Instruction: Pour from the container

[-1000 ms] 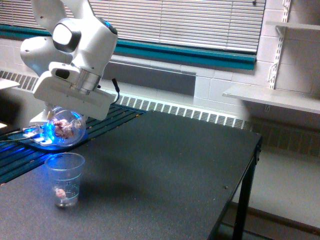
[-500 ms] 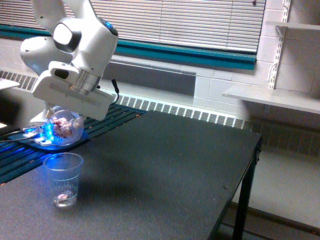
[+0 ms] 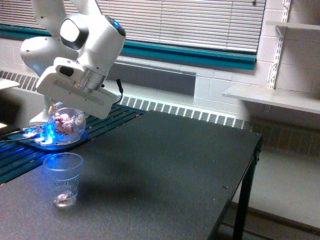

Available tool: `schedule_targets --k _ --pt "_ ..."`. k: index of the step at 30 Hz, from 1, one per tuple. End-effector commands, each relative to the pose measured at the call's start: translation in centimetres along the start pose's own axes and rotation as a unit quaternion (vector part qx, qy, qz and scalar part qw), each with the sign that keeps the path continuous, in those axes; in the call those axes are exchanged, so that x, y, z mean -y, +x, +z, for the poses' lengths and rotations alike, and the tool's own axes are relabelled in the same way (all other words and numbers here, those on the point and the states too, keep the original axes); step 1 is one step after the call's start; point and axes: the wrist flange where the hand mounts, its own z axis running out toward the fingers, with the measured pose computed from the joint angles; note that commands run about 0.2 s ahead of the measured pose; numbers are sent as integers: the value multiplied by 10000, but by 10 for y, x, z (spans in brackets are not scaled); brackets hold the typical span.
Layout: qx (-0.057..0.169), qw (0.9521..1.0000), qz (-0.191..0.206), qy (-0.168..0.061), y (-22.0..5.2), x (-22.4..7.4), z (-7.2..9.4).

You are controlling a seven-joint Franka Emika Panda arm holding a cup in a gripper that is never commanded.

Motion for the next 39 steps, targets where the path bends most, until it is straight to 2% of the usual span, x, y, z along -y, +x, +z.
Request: schedule_targets --k 1,10,39 --pt "12 9999 40 -115 -1 4 -2" --pt "-6 9996 109 -256 -2 6 -3" --pt "27 9992 133 -364 -1 7 -4"
